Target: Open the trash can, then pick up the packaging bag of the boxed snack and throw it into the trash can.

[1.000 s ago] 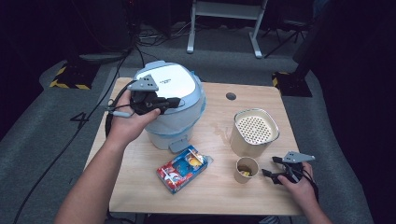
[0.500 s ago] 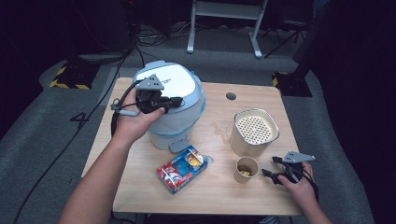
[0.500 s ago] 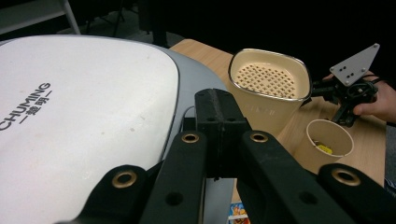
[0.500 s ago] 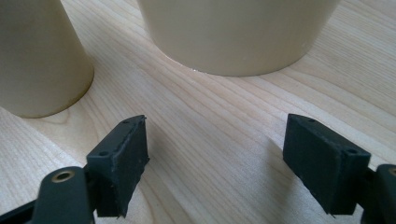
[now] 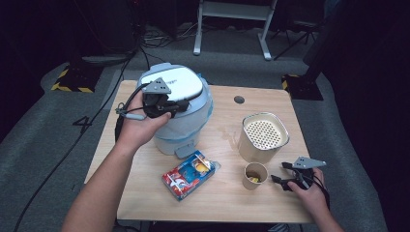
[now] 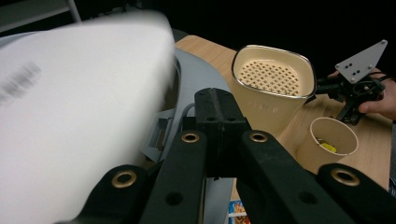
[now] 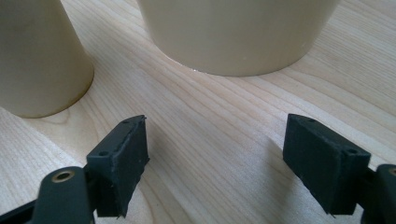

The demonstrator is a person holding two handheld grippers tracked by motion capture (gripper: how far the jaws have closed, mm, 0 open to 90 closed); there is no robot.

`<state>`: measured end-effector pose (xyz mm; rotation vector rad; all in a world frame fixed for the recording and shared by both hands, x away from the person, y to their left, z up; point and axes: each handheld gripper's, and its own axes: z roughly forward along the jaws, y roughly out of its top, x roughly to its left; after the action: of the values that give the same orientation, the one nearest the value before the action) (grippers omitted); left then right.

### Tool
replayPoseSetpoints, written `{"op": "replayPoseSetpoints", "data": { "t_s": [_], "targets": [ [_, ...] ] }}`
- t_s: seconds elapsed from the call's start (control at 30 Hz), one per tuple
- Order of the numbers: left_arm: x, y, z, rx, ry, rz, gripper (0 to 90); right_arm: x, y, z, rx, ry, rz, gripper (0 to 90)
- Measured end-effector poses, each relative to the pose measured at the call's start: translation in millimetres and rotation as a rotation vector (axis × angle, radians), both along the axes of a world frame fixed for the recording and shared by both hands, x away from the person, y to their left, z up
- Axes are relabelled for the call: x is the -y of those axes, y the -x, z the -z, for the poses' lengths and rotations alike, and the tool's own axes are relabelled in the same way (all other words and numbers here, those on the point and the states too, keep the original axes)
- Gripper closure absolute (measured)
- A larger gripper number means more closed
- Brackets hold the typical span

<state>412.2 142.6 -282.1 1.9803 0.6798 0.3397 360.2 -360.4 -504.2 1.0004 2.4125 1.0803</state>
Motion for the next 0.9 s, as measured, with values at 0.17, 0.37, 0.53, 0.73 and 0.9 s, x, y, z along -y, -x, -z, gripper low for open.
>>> {"op": "replayPoseSetpoints", "data": {
  "t_s": [0.17, 0.37, 0.53, 0.73, 0.9],
  "targets": [
    [2.8, -0.4, 2.6, -0.032, 0.030, 0.023, 90.0, 0.0, 0.0, 0.0, 0.000, 0.000, 0.000, 22.2],
    [2.7, 7.9, -0.4, 0.019, 0.072, 0.036, 67.0, 0.0, 0.0, 0.0, -0.001, -0.001, 0.000, 22.2],
    [1.5, 20.9, -2.2, 0.044, 0.095, 0.072, 56.8, 0.0, 0.0, 0.0, -0.001, 0.000, 0.000, 22.2],
    [-5.0, 41.5, 6.5, 0.064, 0.078, 0.092, 51.1, 0.0, 0.0, 0.0, -0.001, 0.000, 0.000, 22.2],
    [-10.0, 53.9, 22.0, 0.052, 0.076, 0.095, 49.0, -0.1, 0.1, 0.0, 0.000, 0.000, 0.000, 22.2]
  ]
}}
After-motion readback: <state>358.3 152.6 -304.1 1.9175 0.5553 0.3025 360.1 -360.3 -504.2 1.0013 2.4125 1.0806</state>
